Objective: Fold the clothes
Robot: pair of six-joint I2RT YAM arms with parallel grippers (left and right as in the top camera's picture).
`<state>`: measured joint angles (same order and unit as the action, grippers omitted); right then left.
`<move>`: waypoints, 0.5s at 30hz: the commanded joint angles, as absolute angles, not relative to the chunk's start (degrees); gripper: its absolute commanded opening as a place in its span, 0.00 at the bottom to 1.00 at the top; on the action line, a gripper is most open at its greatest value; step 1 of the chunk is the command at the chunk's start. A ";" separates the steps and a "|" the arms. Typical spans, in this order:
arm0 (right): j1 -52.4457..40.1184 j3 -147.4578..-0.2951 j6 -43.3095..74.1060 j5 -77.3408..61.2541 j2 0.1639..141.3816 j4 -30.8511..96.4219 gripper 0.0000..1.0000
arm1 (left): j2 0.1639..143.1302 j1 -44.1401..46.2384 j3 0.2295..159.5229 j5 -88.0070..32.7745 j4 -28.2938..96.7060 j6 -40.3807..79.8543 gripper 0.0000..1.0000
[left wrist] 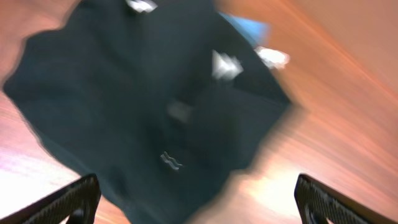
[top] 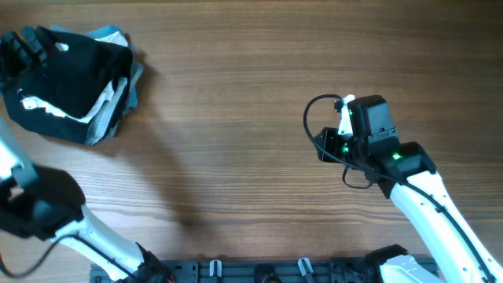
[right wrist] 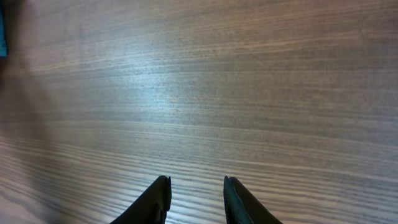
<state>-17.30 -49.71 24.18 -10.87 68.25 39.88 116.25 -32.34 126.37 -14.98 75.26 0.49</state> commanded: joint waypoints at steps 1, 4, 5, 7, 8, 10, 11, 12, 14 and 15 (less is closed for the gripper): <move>-17.17 -50.37 25.71 -10.35 68.03 40.25 0.32 | 123.13 -33.28 122.45 -7.86 70.02 8.38 1.00; -17.17 -50.37 25.67 -10.35 68.03 40.14 0.33 | 127.28 -32.86 122.23 -11.09 68.51 7.75 1.00; -17.17 -50.37 25.67 -10.33 68.03 40.14 0.33 | 128.22 -32.67 122.23 -11.09 68.53 7.73 1.00; -17.17 -50.37 25.65 -10.39 68.03 40.16 0.32 | 128.92 -32.16 122.23 -11.29 68.58 6.31 1.00; -17.17 -50.37 25.63 -10.39 68.03 40.18 0.32 | 128.81 -31.97 122.28 -11.42 68.62 5.72 1.00; -17.17 -50.37 25.47 -10.39 68.03 40.16 0.32 | 127.26 -31.92 122.72 -13.61 68.95 4.91 1.00; -17.17 -50.37 25.45 -10.37 68.03 40.14 0.32 | 126.08 -31.92 123.28 -14.76 69.45 4.91 1.00; -17.17 -50.37 25.45 -10.44 68.03 40.16 0.32 | 124.33 -31.92 124.20 -15.44 70.19 4.91 1.00; -17.17 -50.37 25.21 -11.49 68.03 40.14 0.32 | 120.62 -31.92 125.45 -15.40 71.13 4.71 1.00; -17.17 -50.37 24.47 -12.38 68.03 40.10 0.32 | 118.93 -31.92 125.84 -15.40 71.42 4.71 1.00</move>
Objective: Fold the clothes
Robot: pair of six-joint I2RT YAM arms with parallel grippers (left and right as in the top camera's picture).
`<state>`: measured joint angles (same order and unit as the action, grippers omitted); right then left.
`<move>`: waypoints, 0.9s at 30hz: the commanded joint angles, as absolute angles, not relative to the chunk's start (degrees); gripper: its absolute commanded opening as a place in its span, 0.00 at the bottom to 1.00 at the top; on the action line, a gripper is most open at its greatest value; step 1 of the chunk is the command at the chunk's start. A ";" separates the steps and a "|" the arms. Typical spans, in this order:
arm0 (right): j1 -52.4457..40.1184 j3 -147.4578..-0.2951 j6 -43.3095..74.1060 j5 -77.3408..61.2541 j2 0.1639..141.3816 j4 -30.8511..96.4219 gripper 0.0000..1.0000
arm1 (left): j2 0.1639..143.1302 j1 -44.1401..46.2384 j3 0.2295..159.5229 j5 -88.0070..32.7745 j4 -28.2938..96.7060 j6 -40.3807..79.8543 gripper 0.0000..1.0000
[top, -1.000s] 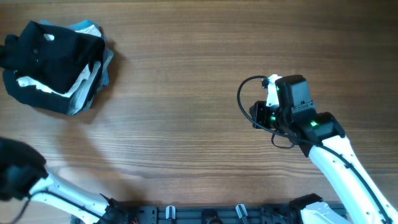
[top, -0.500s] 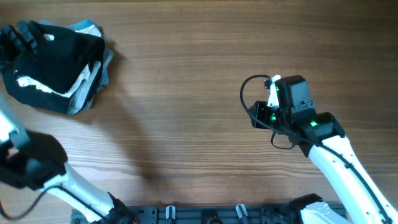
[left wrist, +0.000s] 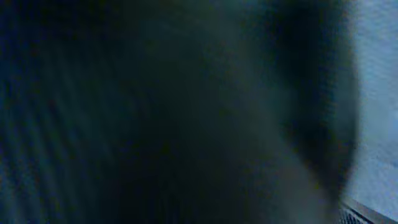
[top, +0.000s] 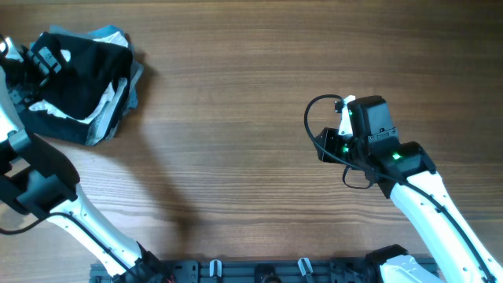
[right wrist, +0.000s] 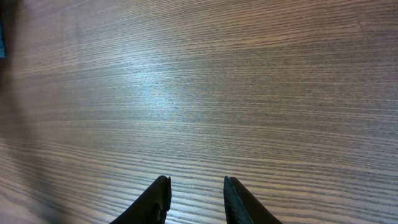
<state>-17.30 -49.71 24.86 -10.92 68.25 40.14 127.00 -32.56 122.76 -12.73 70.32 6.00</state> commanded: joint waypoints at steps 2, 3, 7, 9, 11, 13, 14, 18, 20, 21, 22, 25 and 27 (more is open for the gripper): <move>-17.17 -50.37 22.68 -13.89 68.03 39.90 0.33 | 114.15 -31.92 126.10 -15.42 71.64 4.71 1.00; -17.17 -50.37 22.24 -14.06 68.03 39.92 0.33 | 111.48 -31.92 126.10 -15.40 71.61 4.69 1.00; -17.17 -50.37 21.06 -14.06 68.01 39.94 0.33 | 103.15 -31.75 126.10 -15.40 71.79 4.69 1.00; -17.17 -50.37 20.97 -14.63 68.01 40.14 0.27 | 101.27 -31.14 126.08 -16.80 74.22 4.32 1.00; -17.17 -50.43 19.49 -15.27 67.81 40.21 0.20 | 100.71 -30.50 126.08 -22.74 77.87 0.05 0.99; -17.17 -51.42 17.21 -15.07 66.52 41.25 0.18 | 99.42 -29.30 126.08 -29.23 82.59 -5.56 1.00; -17.17 -52.10 16.78 -15.07 65.76 41.91 0.19 | 98.45 -28.47 126.08 -30.26 84.16 -7.88 1.00; -17.17 -59.09 13.72 -14.11 58.22 45.45 0.23 | 91.02 -23.07 126.08 -30.20 86.74 -11.79 1.00; -17.17 -62.70 13.45 -11.57 53.93 46.15 0.24 | 86.85 -20.49 126.08 -29.74 87.20 -11.77 1.00; -17.17 -64.36 13.47 -10.07 51.72 46.33 0.25 | 84.77 -19.42 126.08 -28.95 87.37 -11.77 1.00; -17.17 -66.30 13.47 -8.19 48.88 46.35 0.30 | 82.43 -18.35 126.08 -27.38 87.59 -11.77 1.00; -17.17 -68.55 13.50 -6.33 42.59 45.43 0.69 | 77.41 -16.53 126.08 -23.62 87.81 -11.79 1.00; -17.17 -68.55 13.54 -6.37 39.03 45.06 1.00 | 74.67 -16.34 126.08 -23.07 88.40 -11.79 1.00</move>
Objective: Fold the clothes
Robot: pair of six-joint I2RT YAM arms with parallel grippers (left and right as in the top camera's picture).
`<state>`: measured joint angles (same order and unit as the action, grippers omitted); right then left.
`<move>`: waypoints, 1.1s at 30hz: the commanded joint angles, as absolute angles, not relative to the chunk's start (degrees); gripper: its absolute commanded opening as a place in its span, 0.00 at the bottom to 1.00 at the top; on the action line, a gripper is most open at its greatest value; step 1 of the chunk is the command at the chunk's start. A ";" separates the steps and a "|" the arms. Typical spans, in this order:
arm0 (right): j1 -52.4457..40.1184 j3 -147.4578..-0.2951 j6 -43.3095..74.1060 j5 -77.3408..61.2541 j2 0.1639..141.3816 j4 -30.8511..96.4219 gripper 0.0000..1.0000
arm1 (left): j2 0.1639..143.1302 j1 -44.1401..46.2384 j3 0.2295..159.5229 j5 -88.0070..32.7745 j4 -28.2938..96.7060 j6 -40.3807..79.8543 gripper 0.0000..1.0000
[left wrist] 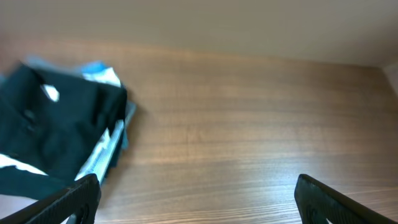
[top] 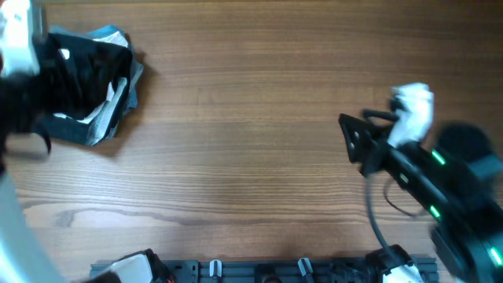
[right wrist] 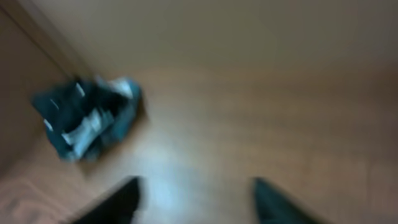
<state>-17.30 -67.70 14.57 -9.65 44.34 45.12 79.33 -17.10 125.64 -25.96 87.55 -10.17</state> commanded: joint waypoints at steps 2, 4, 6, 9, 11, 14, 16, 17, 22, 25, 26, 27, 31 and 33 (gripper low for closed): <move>-17.17 -68.55 13.56 -6.37 36.77 45.78 1.00 | 72.51 -16.34 126.08 -23.22 88.90 -11.64 1.00; -17.17 -68.55 13.69 -6.37 35.20 46.96 1.00 | 70.37 -16.34 126.08 -23.49 88.66 -11.62 1.00; -17.17 -68.55 13.72 -6.39 34.74 47.79 1.00 | 68.51 -16.34 126.08 -23.51 88.73 -11.60 1.00; -17.17 -68.51 14.44 -6.42 34.92 48.82 1.00 | 66.48 -16.34 126.08 -23.49 88.84 -11.60 1.00; -17.17 -68.51 19.86 -6.42 35.05 49.84 1.00 | 65.23 -16.34 126.08 -23.51 88.84 -11.60 1.00; -17.17 -68.51 34.94 -6.39 35.09 50.33 1.00 | 63.92 -16.34 126.08 -23.49 88.84 -11.60 1.00; -17.17 -68.51 34.33 -3.70 35.00 52.80 1.00 | 63.46 -16.34 126.08 -23.51 88.84 -11.60 1.00; -17.17 -68.47 34.65 -0.51 35.05 54.59 1.00 | 63.31 -16.34 126.08 -23.51 88.84 -11.60 1.00; -17.17 -68.47 34.41 8.40 34.94 53.15 1.00 | 63.31 -16.34 126.08 -23.51 88.86 -11.60 1.00; -17.17 -67.66 33.10 16.34 34.94 52.86 1.00 | 63.31 -16.34 126.08 -23.49 88.86 -11.60 1.00; -17.17 -66.92 31.70 18.26 34.81 52.31 1.00 | 63.31 -16.34 126.08 -23.51 88.86 -11.60 1.00; -17.15 -65.28 30.26 20.01 34.09 50.63 1.00 | 63.31 -16.34 126.08 -23.51 88.86 -11.60 1.00; -16.53 -53.34 21.43 16.19 27.14 37.08 1.00 | 63.31 -16.34 126.08 -23.51 88.86 -11.60 1.00; -14.68 -45.34 19.42 10.81 22.41 29.71 1.00 | 63.31 -16.34 126.08 -23.51 88.86 -11.60 1.00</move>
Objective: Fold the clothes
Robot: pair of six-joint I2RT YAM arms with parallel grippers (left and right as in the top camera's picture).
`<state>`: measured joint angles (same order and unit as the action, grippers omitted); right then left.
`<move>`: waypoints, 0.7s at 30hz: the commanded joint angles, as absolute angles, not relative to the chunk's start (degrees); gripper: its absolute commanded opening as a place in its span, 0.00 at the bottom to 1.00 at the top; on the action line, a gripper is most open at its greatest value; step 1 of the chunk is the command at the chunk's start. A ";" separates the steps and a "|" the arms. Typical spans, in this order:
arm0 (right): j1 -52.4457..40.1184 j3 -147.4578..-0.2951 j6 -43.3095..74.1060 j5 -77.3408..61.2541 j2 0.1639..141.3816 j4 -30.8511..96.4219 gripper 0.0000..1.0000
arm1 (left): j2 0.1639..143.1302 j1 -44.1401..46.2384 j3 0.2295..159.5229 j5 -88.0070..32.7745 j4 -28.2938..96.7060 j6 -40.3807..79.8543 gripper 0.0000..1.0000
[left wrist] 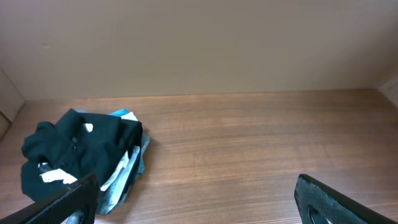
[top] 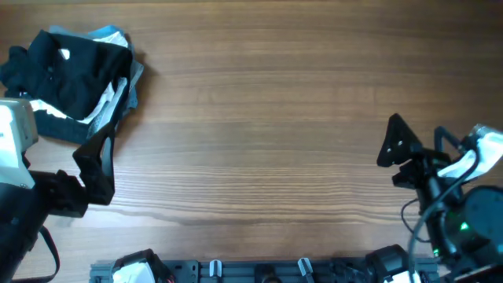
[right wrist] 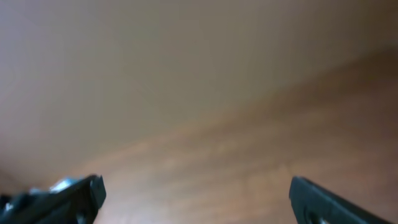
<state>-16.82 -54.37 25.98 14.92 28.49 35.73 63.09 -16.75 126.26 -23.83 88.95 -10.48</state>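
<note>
A crumpled pile of clothes [top: 75, 75] lies at the table's far left corner, a black garment on top of white, grey and light blue pieces. The left wrist view shows the pile [left wrist: 81, 155] well ahead and to the left. My left gripper [top: 93, 177] hangs near the front left, short of the pile, wide open and empty [left wrist: 198, 205]. My right gripper [top: 401, 153] is at the front right, far from the clothes, also wide open with nothing in it [right wrist: 196, 202]. The right wrist view is blurred.
The bare wooden table [top: 259, 118] stretches between the two arms. A beige wall [left wrist: 199, 43] rises behind its far edge. A rail with clips [top: 259, 271] runs along the near edge.
Both arms have drawn back toward the near edge. The left gripper is now clear of the pile, and the right wrist view now looks at the wall. The pile stays where it was.
My left gripper was open above the black garment while the right hovered low over bare table with its fingers close together. Then the left wrist view was filled with dark cloth. Later both arms were raised and empty. Now both are back, wide open, the pile unfolded.
</note>
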 commanded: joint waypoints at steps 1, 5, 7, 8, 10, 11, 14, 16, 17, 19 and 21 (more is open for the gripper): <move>-13.61 -41.89 19.55 8.64 20.43 26.85 1.00 | 63.31 -16.34 126.08 -23.51 88.86 -11.60 1.00; -8.91 -28.21 19.75 1.32 11.35 15.99 1.00 | 63.31 -16.34 126.08 -23.49 88.86 -11.60 1.00; -7.29 -24.16 20.18 0.32 7.14 13.93 1.00 | 63.31 -16.34 126.08 -23.51 88.86 -11.60 1.00; -6.59 -22.70 21.19 0.34 5.10 13.69 1.00 | 63.31 -16.34 126.08 -23.51 88.86 -11.60 1.00; -4.99 -19.64 22.68 0.36 0.75 13.74 1.00 | 63.31 -16.34 126.08 -23.49 88.86 -11.60 1.00; -4.45 -18.39 22.70 0.38 0.21 13.32 1.00 | 63.31 -16.34 126.08 -23.49 88.86 -11.60 1.00; -3.99 -15.00 22.72 0.36 0.19 11.31 1.00 | 63.31 -16.34 126.08 -23.51 88.86 -11.60 1.00; -3.99 -12.10 22.79 0.30 0.19 7.97 1.00 | 63.31 -16.34 126.08 -23.49 88.86 -11.60 1.00; -3.99 -9.91 24.40 0.14 0.19 5.41 1.00 | 63.31 -16.34 126.08 -23.49 88.86 -11.60 1.00; -3.99 -5.21 27.94 0.27 0.19 0.49 1.00 | 63.31 -16.34 126.08 -23.49 88.86 -11.60 1.00; -3.99 -0.67 31.31 0.38 0.19 -4.21 1.00 | 63.31 -16.34 126.08 -23.49 88.86 -11.60 1.00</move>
<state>-4.29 -6.66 25.06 1.41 0.99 0.10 63.09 -16.75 126.21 -23.83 88.99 -10.48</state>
